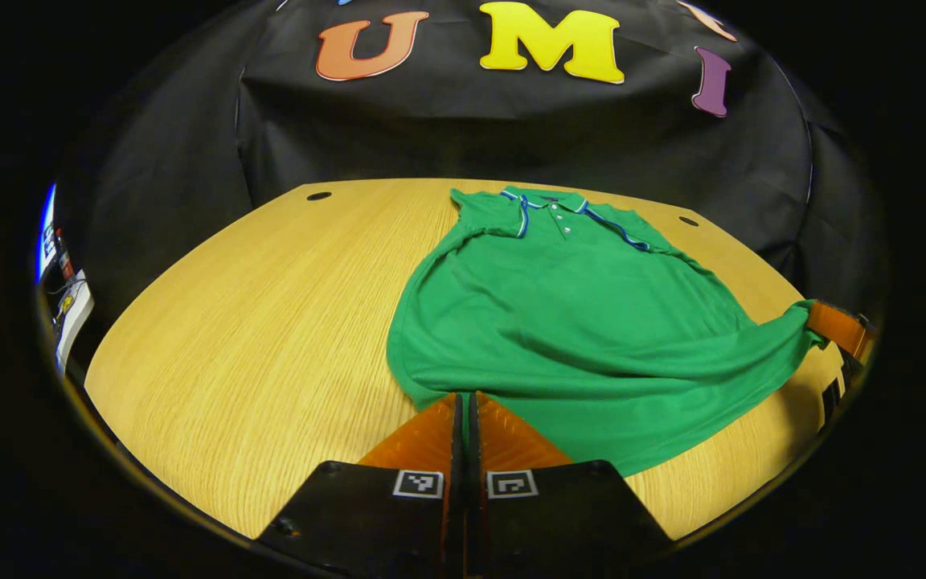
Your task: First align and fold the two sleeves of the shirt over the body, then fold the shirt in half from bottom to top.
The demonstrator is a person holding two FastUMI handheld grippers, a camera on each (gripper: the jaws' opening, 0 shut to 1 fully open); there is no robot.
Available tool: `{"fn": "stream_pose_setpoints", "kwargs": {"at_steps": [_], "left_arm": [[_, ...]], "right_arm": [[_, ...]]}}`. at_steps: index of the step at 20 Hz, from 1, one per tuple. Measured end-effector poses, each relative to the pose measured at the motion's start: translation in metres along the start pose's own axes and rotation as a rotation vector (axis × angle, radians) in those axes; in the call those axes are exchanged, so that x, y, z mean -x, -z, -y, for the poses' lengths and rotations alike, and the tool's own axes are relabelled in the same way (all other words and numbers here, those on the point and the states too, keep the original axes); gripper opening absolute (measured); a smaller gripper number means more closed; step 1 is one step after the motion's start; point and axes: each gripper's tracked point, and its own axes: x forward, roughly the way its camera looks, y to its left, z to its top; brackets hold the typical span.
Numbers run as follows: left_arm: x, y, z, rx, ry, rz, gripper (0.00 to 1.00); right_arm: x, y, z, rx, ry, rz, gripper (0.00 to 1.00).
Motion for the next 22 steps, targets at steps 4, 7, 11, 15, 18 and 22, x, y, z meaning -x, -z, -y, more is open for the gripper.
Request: {"fn": "stream_pose_setpoints", "kwargs": {"at_steps": [4, 7, 11, 15, 18, 22], "left_arm": [[0.007, -0.041, 0.0, -0.009, 0.019, 0.103, 0.07], [0.009, -0.07, 0.0, -0.005, 0.039, 0.172, 0.07], [0.001, -0.11, -0.001, 0.003, 0.059, 0.239, 0.07], [-0.017, -0.153, -0.006, -0.006, 0.068, 0.301, 0.07], [-0.043, -0.182, -0.011, -0.004, 0.065, 0.318, 0.07], [-0.081, -0.218, -0.013, -0.008, 0.062, 0.33, 0.07]], "right_arm": [[-0.006, -0.011, -0.004, 0.012, 0.011, 0.01, 0.0], [-0.011, -0.03, -0.007, 0.028, 0.024, 0.037, 0.0], [-0.026, -0.059, -0.007, 0.048, 0.053, 0.071, 0.0], [-0.052, -0.097, -0.003, 0.044, 0.073, 0.113, 0.0], [-0.081, -0.126, 0.001, 0.015, 0.088, 0.129, 0.0], [-0.126, -0.16, 0.004, 0.049, 0.11, 0.129, 0.0]]}}
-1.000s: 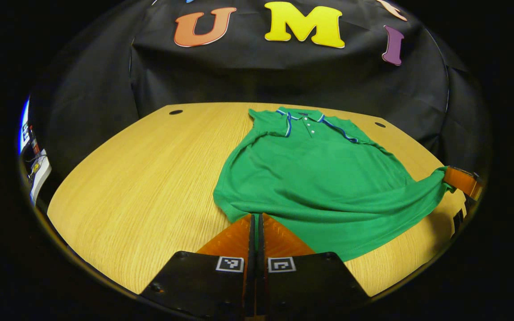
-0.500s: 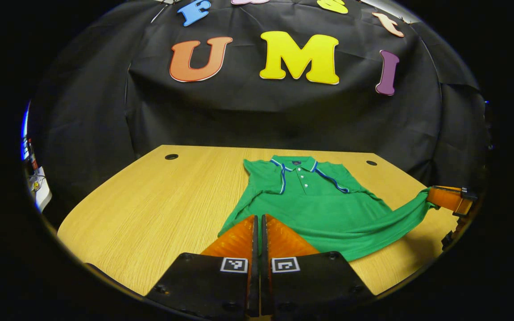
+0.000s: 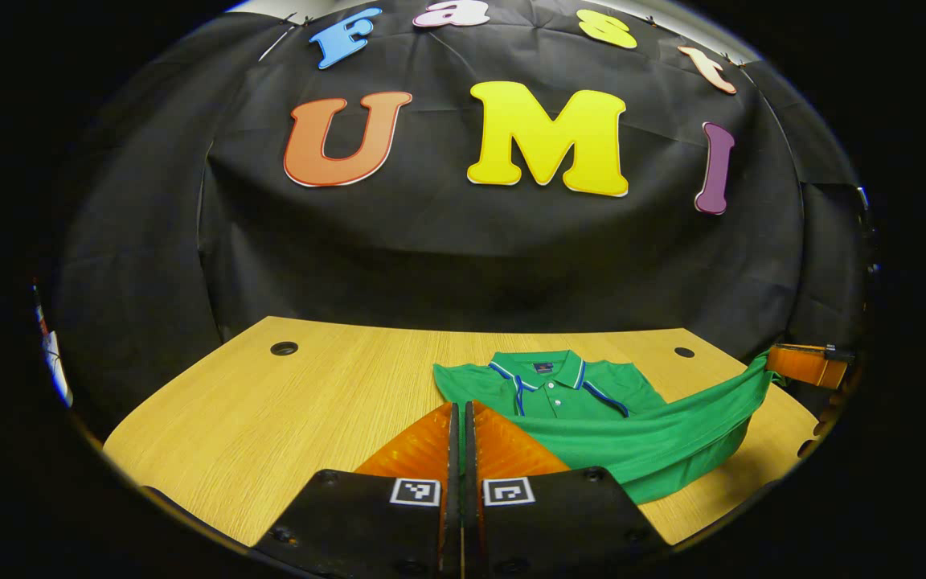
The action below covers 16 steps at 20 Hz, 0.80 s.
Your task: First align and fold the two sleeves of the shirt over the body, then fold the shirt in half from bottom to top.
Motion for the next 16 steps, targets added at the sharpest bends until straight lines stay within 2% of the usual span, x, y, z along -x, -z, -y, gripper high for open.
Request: {"fn": "stream_pose_setpoints", "kwargs": {"at_steps": [6, 10, 12, 16], "left_arm": [[-0.07, -0.053, -0.004, 0.014, -0.01, 0.048, 0.07], [-0.117, -0.068, -0.007, 0.015, -0.01, 0.037, 0.07], [-0.141, -0.061, -0.011, 0.011, -0.022, 0.026, 0.07], [-0.186, -0.029, -0.016, 0.005, -0.039, -0.014, 0.07]], "right_arm": [[-0.078, -0.035, 0.019, 0.025, 0.061, -0.006, 0.0], [-0.127, -0.042, 0.035, -0.008, 0.087, -0.037, 0.0], [-0.148, -0.039, 0.037, -0.046, 0.08, -0.049, 0.0], [-0.193, -0.017, 0.044, -0.024, 0.102, -0.075, 0.0]]}}
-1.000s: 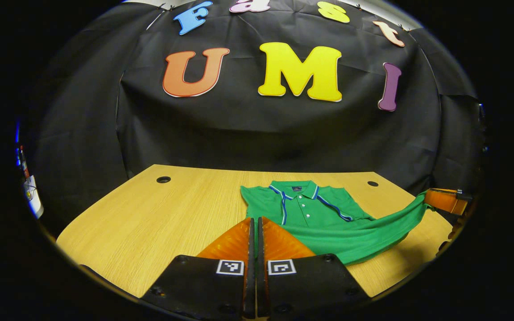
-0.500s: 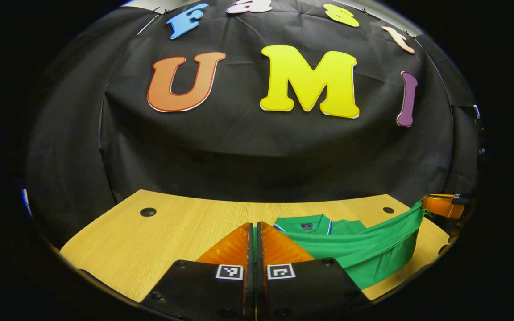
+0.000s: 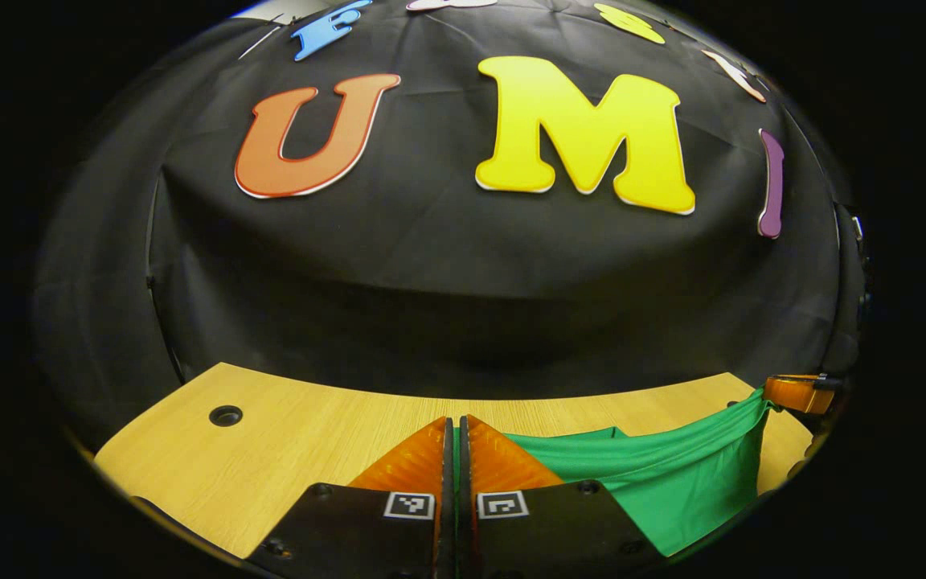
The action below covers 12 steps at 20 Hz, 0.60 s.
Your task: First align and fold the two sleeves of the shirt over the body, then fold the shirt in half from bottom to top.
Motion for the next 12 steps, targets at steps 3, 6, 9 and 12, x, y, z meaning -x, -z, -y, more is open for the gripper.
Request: {"fn": "stream_pose_setpoints", "kwargs": {"at_steps": [3, 6, 9, 12], "left_arm": [[-0.03, 0.023, -0.002, -0.02, -0.008, -0.028, 0.07], [-0.046, 0.045, -0.008, -0.063, -0.018, -0.065, 0.07], [-0.057, 0.065, -0.012, -0.042, -0.018, -0.084, 0.07], [-0.057, 0.071, -0.015, -0.046, -0.026, -0.094, 0.1]], "right_arm": [[-0.031, 0.023, -0.002, 0.018, 0.014, -0.034, 0.0], [-0.053, 0.042, 0.003, 0.023, 0.033, -0.056, 0.0], [-0.062, 0.054, 0.004, 0.022, 0.034, -0.069, 0.0], [-0.064, 0.062, 0.006, 0.05, 0.03, -0.089, 0.0]]}}
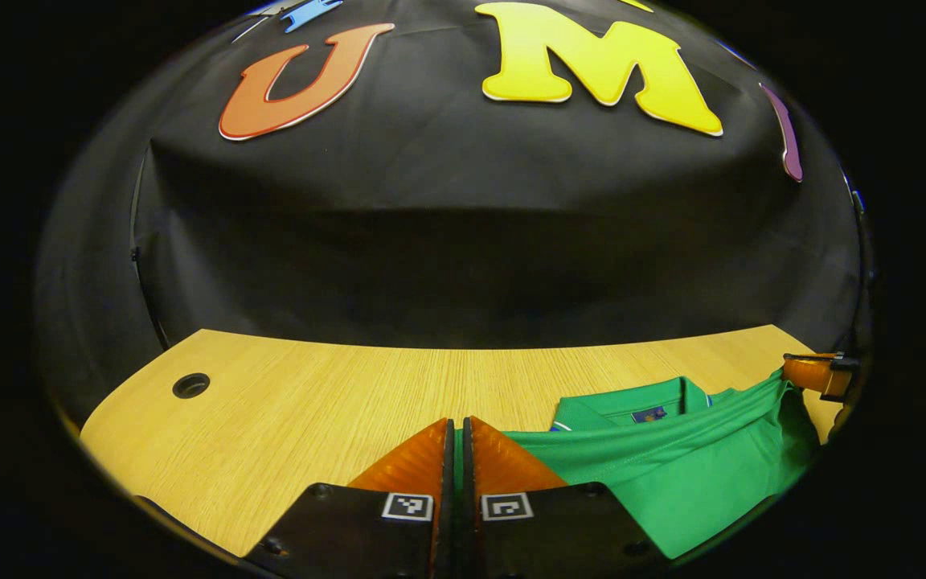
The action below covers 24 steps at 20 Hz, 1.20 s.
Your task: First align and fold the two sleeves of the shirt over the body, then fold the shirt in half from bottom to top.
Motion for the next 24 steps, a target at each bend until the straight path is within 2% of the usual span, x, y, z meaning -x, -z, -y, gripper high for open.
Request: {"fn": "stream_pose_setpoints", "kwargs": {"at_steps": [1, 2, 4, 5, 7, 13, 17, 21, 24], "left_arm": [[0.0, -0.001, -0.002, -0.001, -0.011, 0.0, 0.15], [0.0, 0.001, -0.003, -0.001, -0.017, -0.002, 0.27], [0.002, 0.002, 0.0, 0.004, -0.017, -0.006, 0.76], [0.002, 0.002, -0.001, -0.001, -0.027, -0.006, 1.0], [0.007, -0.001, -0.001, -0.013, -0.034, -0.014, 1.0], [0.044, -0.019, 0.005, -0.007, -0.044, 0.003, 1.0], [0.103, -0.022, 0.009, -0.002, -0.048, 0.015, 1.0], [0.177, -0.043, 0.012, -0.049, -0.065, 0.087, 1.0], [0.242, -0.055, 0.014, -0.025, -0.079, 0.153, 1.0]], "right_arm": [[0.0, 0.003, 0.0, 0.003, 0.002, -0.004, 0.05], [0.004, 0.004, 0.0, 0.0, -0.003, -0.009, 0.35], [0.007, 0.001, 0.008, -0.01, 0.01, -0.001, 0.96], [0.008, -0.004, 0.011, -0.013, 0.023, 0.001, 0.94], [0.018, -0.014, 0.019, -0.017, 0.047, 0.015, 0.94], [0.073, -0.044, 0.014, 0.028, 0.05, 0.073, 0.94], [0.132, -0.064, 0.001, 0.07, 0.039, 0.14, 0.95], [0.208, -0.082, -0.016, 0.096, -0.014, 0.206, 0.96], [0.272, -0.087, -0.018, 0.092, -0.026, 0.269, 0.96]]}}
